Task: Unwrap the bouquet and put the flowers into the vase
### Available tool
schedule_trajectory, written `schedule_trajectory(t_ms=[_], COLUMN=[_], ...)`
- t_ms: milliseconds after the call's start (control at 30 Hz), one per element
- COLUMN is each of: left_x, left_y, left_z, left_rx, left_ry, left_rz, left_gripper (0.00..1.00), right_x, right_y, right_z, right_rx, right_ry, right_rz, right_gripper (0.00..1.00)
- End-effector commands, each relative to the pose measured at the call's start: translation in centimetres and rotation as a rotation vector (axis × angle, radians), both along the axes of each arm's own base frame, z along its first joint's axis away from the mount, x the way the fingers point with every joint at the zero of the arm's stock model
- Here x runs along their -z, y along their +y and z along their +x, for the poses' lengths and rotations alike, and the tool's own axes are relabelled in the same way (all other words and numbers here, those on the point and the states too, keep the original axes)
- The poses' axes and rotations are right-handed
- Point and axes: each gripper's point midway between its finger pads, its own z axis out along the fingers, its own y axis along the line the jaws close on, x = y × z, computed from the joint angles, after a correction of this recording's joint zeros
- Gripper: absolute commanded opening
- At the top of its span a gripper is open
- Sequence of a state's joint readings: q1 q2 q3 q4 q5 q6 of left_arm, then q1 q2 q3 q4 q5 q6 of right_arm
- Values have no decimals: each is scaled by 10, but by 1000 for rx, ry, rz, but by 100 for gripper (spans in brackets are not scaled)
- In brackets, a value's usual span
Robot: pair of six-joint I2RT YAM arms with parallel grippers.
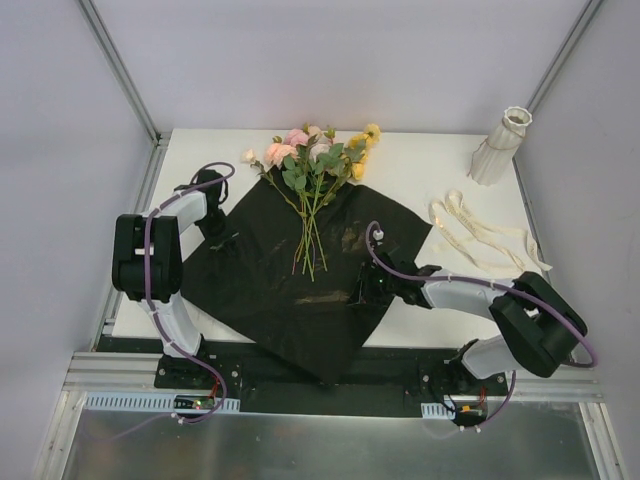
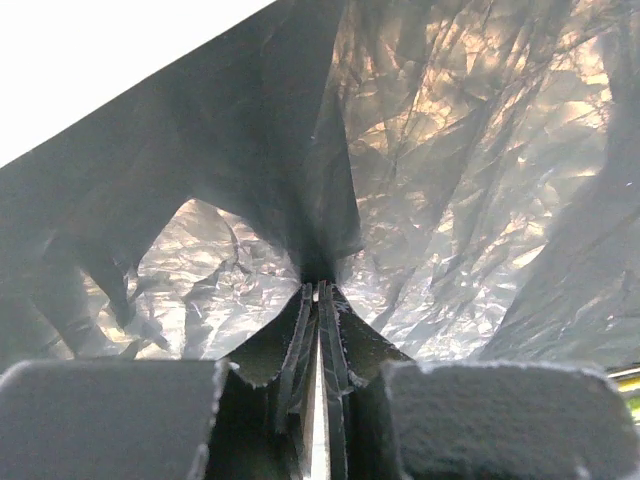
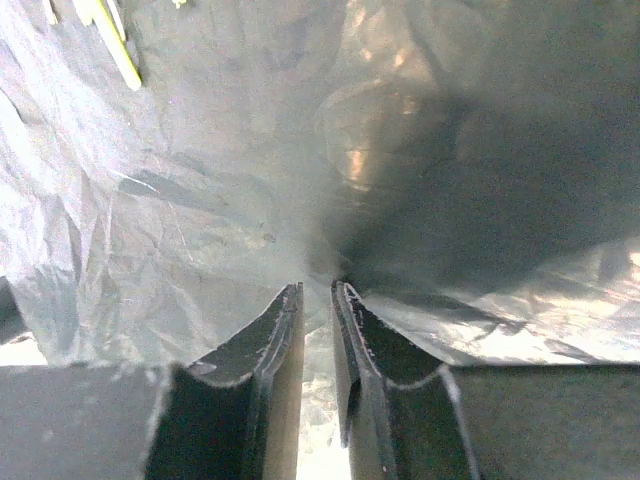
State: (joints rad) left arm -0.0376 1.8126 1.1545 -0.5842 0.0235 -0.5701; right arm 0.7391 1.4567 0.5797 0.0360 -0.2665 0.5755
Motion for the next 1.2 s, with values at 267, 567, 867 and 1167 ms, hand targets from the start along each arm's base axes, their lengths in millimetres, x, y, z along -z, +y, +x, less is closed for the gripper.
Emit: schedule_trajectory(t_ms=[267,567,867,1167], left_x=[-28,-170,-213,-194], left_y=[7,-32,-39,-30], left_z=[27,49,-13,-34], left_rx=[-7,199,332,226], left_ry=[-88,-488,-682,-743], left_rz=[23,-170,-177,-148], left_gripper=[9,32,80,99], right_x=[-15,-106,-138,-111], right_y=[-38,-8,53,91], right_z=[38,105,190,244], right_rx=[259,309,243,350], right_ry=[-233,-457,-583,-518], right_rz=[-110,-67,-143,-166], right_gripper=[28,35,35,35])
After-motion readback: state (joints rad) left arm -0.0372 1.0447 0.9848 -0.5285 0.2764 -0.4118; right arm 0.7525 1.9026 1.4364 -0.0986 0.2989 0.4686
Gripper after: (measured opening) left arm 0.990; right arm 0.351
